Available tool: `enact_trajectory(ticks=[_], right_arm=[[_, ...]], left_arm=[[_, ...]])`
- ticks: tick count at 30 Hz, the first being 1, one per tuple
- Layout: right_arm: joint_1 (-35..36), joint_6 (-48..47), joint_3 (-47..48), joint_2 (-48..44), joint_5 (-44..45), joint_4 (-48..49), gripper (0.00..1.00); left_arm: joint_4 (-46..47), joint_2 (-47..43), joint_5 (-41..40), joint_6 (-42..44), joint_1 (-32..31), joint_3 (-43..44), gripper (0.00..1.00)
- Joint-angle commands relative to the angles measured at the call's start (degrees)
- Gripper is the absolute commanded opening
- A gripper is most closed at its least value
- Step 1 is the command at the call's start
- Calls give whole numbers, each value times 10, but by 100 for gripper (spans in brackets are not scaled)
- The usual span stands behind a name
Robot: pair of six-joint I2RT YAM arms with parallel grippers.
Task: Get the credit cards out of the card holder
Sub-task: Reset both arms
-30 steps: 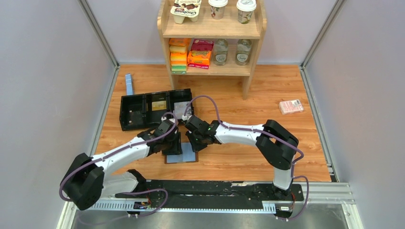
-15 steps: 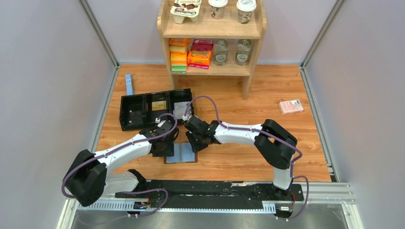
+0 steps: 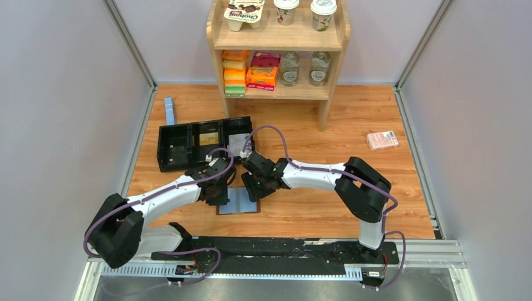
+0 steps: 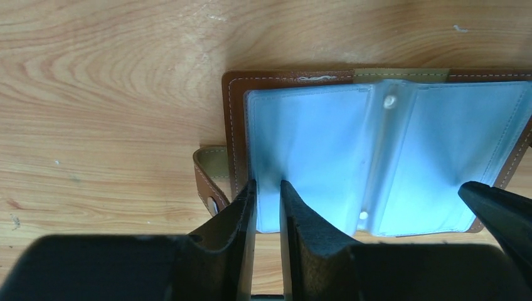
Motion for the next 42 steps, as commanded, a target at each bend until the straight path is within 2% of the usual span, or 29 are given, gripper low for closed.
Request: enact_trajectory(ticks=[1, 5, 11, 19, 21, 25, 32, 42], right_arm=[[-3, 8, 13, -21, -14, 18, 49], [-2, 10, 14, -32, -1, 16, 49], [1, 1, 19, -52, 86, 1, 50], [5, 8, 32, -26, 95, -14, 51], [9, 13, 37, -23, 137, -30, 51], [9, 21, 40, -29, 216, -60, 59], [9, 10, 15, -37, 75, 24, 53], [9, 18, 32, 18, 66, 4, 50]], left_arm=[[61, 19, 42, -29, -2, -20, 25], [73, 19, 51, -37, -2, -25, 24], [86, 19, 61, -43, -2, -29, 24], [96, 26, 68, -49, -2, -28, 24], [97, 26, 70, -49, -2, -29, 23], [98, 28, 71, -50, -2, -29, 23], [102, 27, 72, -52, -2, -32, 23], [111, 24, 78, -57, -2, -37, 22]])
